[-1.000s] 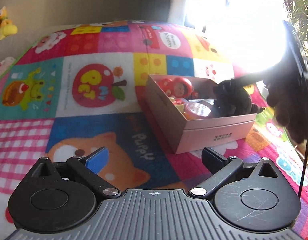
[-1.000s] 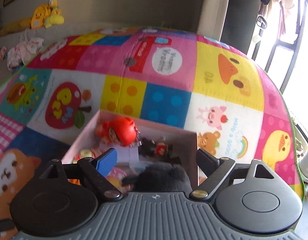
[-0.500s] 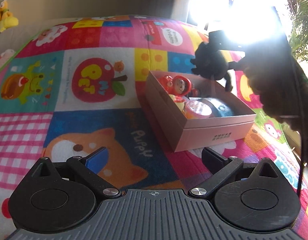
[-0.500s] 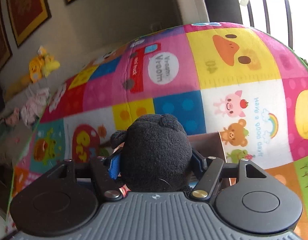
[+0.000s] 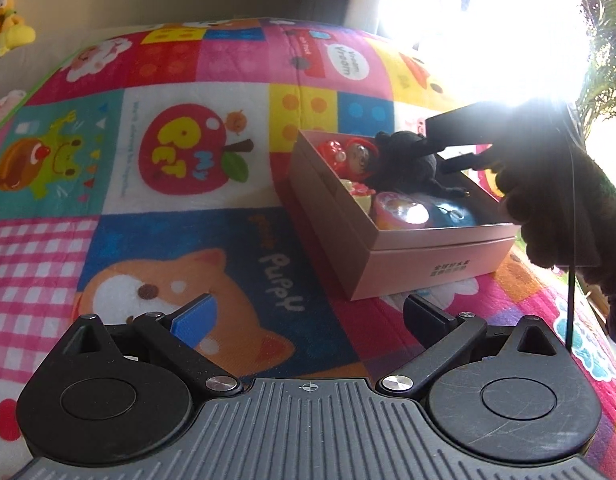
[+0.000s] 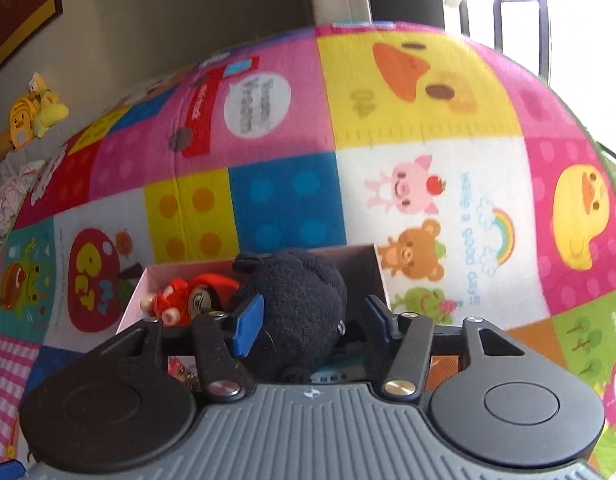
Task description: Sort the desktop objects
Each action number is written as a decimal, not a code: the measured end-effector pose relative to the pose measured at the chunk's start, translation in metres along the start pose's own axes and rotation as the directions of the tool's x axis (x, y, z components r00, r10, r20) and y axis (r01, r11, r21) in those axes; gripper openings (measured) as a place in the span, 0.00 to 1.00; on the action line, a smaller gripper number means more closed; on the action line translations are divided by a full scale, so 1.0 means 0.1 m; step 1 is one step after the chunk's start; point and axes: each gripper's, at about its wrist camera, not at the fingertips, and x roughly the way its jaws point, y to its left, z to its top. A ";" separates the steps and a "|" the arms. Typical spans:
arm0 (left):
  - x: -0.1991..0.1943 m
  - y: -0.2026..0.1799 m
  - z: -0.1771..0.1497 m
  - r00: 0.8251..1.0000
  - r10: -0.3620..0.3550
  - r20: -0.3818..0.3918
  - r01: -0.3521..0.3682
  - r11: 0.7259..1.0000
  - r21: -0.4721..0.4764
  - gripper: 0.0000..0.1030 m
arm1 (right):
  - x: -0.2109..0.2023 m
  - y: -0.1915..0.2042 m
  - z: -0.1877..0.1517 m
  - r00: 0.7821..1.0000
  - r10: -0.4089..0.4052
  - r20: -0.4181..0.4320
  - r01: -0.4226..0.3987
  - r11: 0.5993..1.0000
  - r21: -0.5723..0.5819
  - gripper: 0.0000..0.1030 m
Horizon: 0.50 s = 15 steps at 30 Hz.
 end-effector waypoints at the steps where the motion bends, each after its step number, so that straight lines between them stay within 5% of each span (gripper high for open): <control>1: -0.01 -0.01 0.01 1.000 0.001 0.002 -0.001 1.000 0.003 0.99 | -0.01 0.02 -0.03 0.999 0.036 -0.015 -0.036 0.999 -0.004 0.53; 4: -0.02 -0.02 0.04 1.000 0.003 0.013 -0.003 1.000 0.014 0.99 | -0.23 0.00 -0.14 0.994 0.092 0.055 -0.090 0.995 -0.032 0.56; 6: 0.01 -0.04 0.07 1.000 -0.004 0.016 0.003 1.000 0.017 1.00 | -0.39 -0.16 -0.19 0.990 0.064 0.123 -0.069 0.997 0.034 0.94; 7: 0.04 -0.06 0.08 1.000 -0.014 0.018 0.013 1.000 0.016 1.00 | -0.46 -0.26 -0.23 0.986 0.021 0.163 -0.035 0.996 0.080 1.00; 10: 0.18 -0.17 0.14 0.997 -0.063 0.034 0.063 0.998 0.007 1.00 | -0.43 -0.51 -0.33 0.993 0.026 0.114 -0.040 0.991 0.124 1.00; 15: 0.48 -0.34 0.26 0.984 -0.179 0.015 0.179 0.983 -0.028 1.00 | -0.28 -0.64 -0.54 0.980 0.200 -0.017 -0.193 0.962 0.195 1.00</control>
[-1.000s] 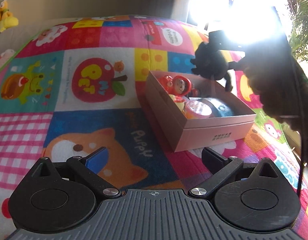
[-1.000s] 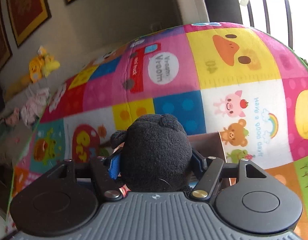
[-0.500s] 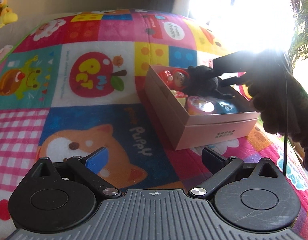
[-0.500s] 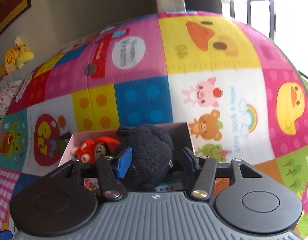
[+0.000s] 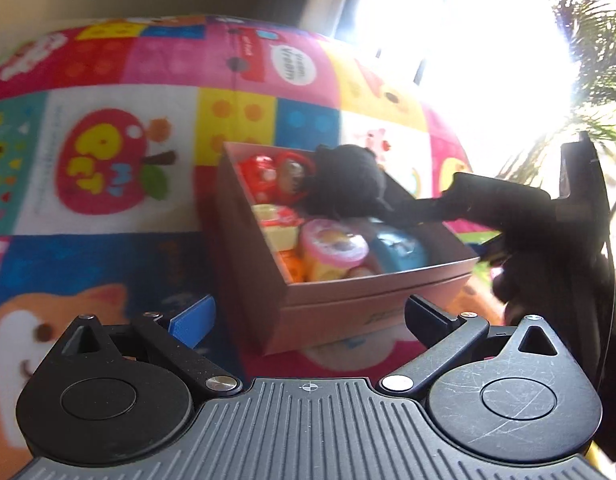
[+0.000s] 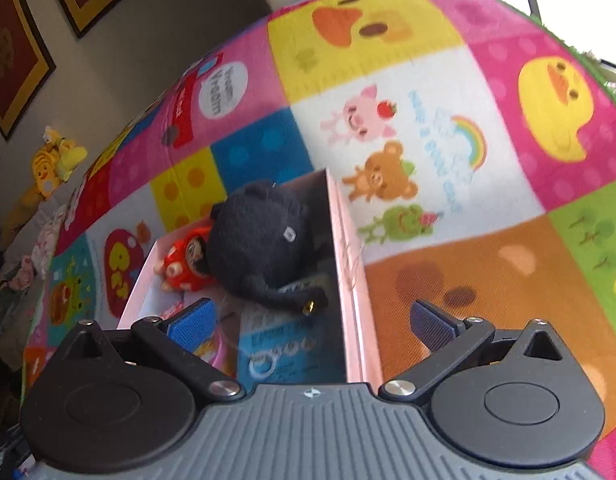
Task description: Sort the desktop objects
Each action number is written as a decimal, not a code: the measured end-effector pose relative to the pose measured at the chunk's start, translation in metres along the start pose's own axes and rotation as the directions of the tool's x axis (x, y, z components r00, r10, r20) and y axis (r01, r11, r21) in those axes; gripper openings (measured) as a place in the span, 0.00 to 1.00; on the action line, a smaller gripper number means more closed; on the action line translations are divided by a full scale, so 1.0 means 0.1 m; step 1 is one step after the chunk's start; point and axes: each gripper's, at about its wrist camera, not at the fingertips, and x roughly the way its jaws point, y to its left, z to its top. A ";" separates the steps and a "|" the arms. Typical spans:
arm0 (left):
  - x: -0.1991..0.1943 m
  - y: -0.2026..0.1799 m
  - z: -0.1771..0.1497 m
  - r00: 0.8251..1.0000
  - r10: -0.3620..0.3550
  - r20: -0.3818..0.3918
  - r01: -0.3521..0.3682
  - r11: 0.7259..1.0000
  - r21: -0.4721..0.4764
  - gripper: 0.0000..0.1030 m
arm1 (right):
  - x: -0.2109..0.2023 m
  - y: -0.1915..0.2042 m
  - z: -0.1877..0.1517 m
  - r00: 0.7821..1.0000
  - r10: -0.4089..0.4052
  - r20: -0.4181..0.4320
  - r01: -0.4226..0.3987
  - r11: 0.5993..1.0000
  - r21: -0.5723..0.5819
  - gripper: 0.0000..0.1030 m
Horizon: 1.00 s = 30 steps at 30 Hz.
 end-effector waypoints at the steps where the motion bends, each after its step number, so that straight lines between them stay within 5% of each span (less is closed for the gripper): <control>1: 0.04 -0.02 0.02 1.000 -0.021 0.000 0.021 1.000 0.004 1.00 | 0.02 0.02 -0.05 0.999 0.029 -0.015 -0.029 0.999 0.015 1.00; 7: 0.07 0.11 0.00 1.000 -0.027 -0.010 0.027 0.999 -0.022 1.00 | 0.16 0.61 -0.38 0.983 -0.176 0.055 0.184 0.961 -0.205 1.00; 16: -0.22 0.41 -0.06 0.994 0.109 -0.017 -0.110 0.993 -0.040 1.00 | 0.31 0.93 -0.35 0.999 -0.040 0.021 0.044 0.983 -0.181 1.00; 20: -0.31 0.38 -0.19 0.947 0.318 -0.054 -0.316 0.948 0.032 1.00 | 0.03 0.92 -0.46 0.998 -0.028 0.061 0.038 0.985 -0.171 1.00; 23: -0.35 0.44 -0.31 0.930 0.360 -0.075 -0.361 0.933 0.009 1.00 | -0.27 0.90 -0.75 0.987 -0.101 0.127 0.121 0.979 -0.165 1.00; 27: -0.31 0.43 -0.43 0.901 0.431 -0.053 -0.430 0.902 0.031 1.00 | -0.43 1.00 -1.26 0.990 -0.132 0.044 0.139 0.962 -0.236 1.00; 28: -0.29 0.41 -0.43 0.885 0.463 -0.053 -0.461 0.887 0.039 1.00 | -0.43 1.06 -1.36 0.986 -0.160 0.041 0.165 0.948 -0.271 1.00; 30: -0.26 0.42 -0.41 0.879 0.474 -0.045 -0.473 0.881 0.031 1.00 | -0.35 1.16 -1.44 0.970 -0.240 0.031 0.236 0.910 -0.342 1.00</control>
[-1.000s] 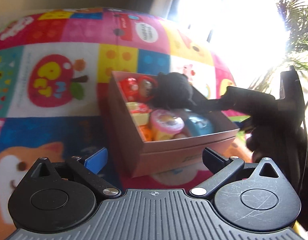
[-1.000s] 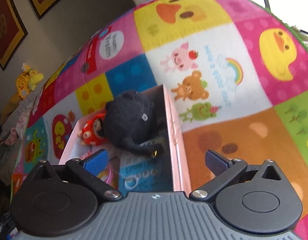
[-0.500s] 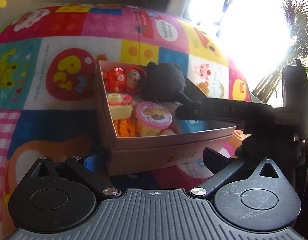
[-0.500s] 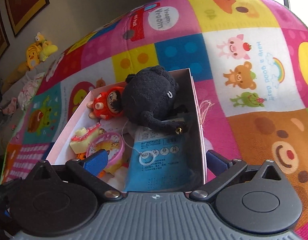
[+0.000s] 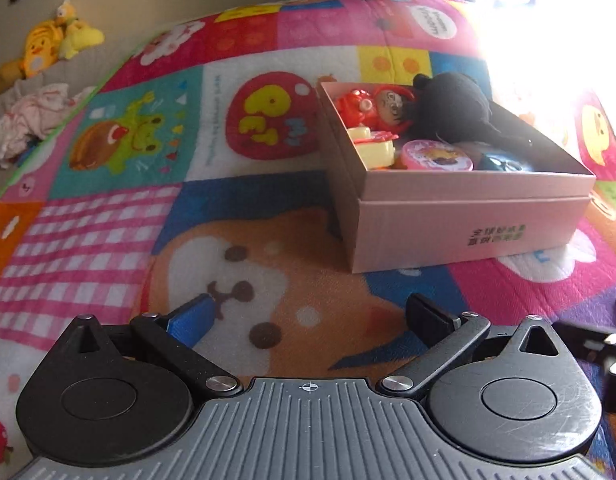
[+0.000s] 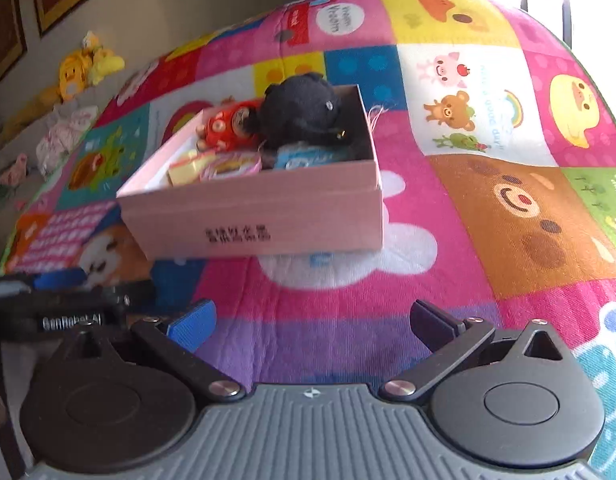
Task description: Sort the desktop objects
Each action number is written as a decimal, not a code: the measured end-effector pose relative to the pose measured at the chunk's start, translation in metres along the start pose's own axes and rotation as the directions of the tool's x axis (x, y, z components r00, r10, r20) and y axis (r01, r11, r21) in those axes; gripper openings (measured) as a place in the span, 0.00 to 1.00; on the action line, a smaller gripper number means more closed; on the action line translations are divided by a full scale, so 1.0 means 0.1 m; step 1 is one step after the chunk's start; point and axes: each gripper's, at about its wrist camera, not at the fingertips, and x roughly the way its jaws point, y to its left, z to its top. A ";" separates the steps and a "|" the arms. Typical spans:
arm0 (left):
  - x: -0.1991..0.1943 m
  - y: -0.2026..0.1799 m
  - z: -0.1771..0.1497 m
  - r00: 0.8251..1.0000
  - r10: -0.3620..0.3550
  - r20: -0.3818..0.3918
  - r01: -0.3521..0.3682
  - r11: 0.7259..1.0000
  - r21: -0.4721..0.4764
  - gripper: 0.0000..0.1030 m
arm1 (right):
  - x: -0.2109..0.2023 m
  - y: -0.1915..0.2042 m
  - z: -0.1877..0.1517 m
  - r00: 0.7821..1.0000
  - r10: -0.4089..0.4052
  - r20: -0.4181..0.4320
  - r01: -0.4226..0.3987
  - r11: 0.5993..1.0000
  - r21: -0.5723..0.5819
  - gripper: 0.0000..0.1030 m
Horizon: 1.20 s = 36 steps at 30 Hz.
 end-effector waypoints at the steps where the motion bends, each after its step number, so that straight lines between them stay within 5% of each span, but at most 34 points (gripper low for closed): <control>1: 0.02 0.01 0.01 1.000 -0.004 -0.003 0.004 1.000 -0.015 1.00 | 0.06 0.03 0.03 1.000 -0.020 -0.021 0.019 0.999 -0.027 1.00; 10: 0.03 0.00 0.01 1.000 0.005 -0.003 -0.005 1.000 -0.021 1.00 | 0.25 0.06 0.12 0.996 -0.086 0.001 0.086 0.996 -0.010 1.00; 36: 0.04 0.00 0.01 1.000 0.004 -0.001 -0.004 1.000 -0.022 1.00 | 0.23 0.08 0.06 0.996 -0.080 0.045 0.081 0.997 -0.012 1.00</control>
